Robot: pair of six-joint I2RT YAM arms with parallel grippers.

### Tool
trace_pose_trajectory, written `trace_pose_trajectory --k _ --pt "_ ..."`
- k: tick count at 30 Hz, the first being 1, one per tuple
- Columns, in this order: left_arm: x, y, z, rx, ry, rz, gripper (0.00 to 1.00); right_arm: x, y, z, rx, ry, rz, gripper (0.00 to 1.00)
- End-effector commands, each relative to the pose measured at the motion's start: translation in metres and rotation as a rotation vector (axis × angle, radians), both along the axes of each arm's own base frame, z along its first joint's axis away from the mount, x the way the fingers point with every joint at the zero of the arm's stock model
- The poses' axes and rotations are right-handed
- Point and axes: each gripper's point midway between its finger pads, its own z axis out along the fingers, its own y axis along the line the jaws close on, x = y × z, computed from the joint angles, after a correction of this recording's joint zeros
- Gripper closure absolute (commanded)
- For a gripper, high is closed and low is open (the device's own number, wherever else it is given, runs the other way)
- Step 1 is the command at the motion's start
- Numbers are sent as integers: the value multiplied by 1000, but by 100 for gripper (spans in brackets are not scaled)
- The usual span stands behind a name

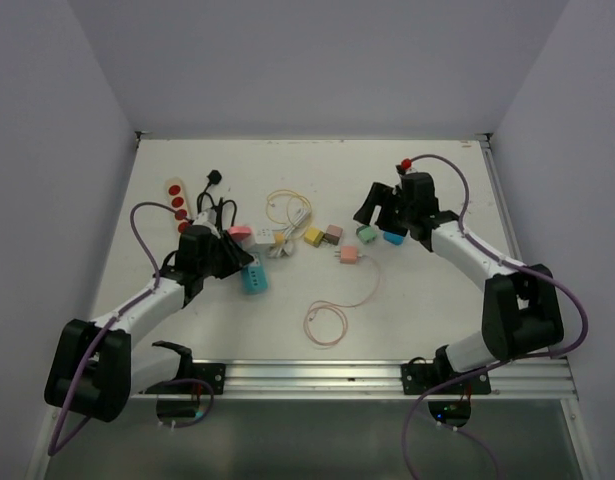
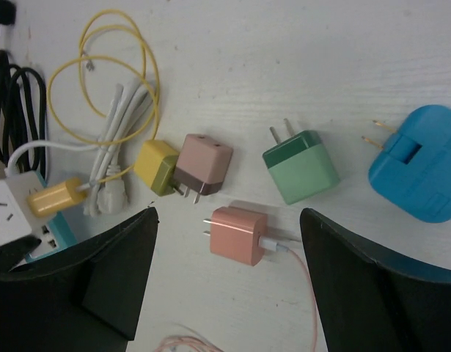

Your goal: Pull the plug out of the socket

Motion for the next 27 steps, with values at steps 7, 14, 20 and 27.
trace_pose_trajectory --k 7,14,20,27 --pt "-1 15 -22 10 20 74 50 -37 44 3 -24 -5 181 18" --pt "-3 26 -14 30 7 127 17 -51 60 3 -27 -10 242 18" --pt "-5 36 12 87 -18 139 9 -63 92 16 -81 -70 350 17" --pt "10 70 63 245 -98 216 6 -90 168 9 -166 -102 415 9"
